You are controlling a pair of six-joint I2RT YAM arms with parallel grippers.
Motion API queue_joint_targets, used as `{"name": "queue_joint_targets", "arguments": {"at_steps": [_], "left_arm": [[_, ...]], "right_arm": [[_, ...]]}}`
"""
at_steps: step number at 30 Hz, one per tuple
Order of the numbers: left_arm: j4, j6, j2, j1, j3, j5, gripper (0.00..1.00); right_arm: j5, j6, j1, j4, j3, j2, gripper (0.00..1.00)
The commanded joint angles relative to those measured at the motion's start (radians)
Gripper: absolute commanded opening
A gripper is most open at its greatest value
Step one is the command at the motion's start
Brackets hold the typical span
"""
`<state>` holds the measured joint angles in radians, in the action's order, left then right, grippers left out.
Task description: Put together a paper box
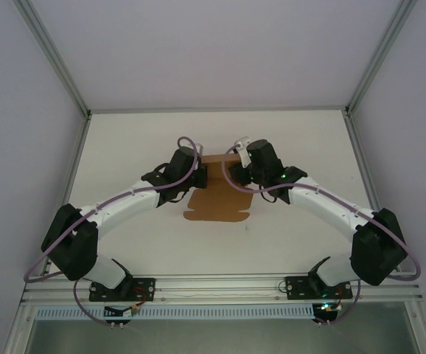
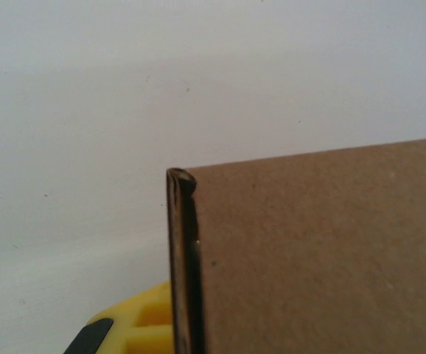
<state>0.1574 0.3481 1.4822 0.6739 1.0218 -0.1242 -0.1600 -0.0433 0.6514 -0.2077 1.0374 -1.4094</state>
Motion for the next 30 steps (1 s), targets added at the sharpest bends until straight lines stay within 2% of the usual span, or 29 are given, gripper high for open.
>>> {"name": "queue_joint_targets", "arguments": {"at_steps": [1,3,12,17,21,22,26,30], "left_arm": [[0.044,0.026,-0.007,0.010,0.044,-0.059,0.00],[0.058,0.032,-0.002,0.007,0.050,-0.079,0.00],[0.064,0.039,-0.006,0.003,0.039,-0.082,0.00],[0.052,0.036,-0.011,0.004,0.036,-0.070,0.00],[0.066,0.043,-0.001,0.003,0.056,-0.071,0.00],[0.068,0.045,0.002,0.003,0.058,-0.067,0.00],[0.076,0.055,0.002,0.009,0.071,-0.072,0.00],[0.149,0.086,0.018,0.032,0.118,-0.144,0.00]], "right_arm": [[-0.107,-0.019,-0.015,-0.053,-0.001,0.045,0.44],[-0.099,-0.024,-0.015,-0.088,0.004,0.062,0.48],[-0.089,-0.037,-0.017,-0.184,-0.024,0.134,0.48],[-0.079,-0.044,-0.016,-0.198,-0.024,0.145,0.36],[-0.118,-0.076,-0.016,-0.217,0.016,0.092,0.08],[-0.137,-0.081,-0.015,-0.220,0.027,0.078,0.05],[-0.222,-0.124,-0.012,-0.212,0.061,0.023,0.00],[-0.423,-0.201,0.010,-0.243,0.111,-0.047,0.00]]}}
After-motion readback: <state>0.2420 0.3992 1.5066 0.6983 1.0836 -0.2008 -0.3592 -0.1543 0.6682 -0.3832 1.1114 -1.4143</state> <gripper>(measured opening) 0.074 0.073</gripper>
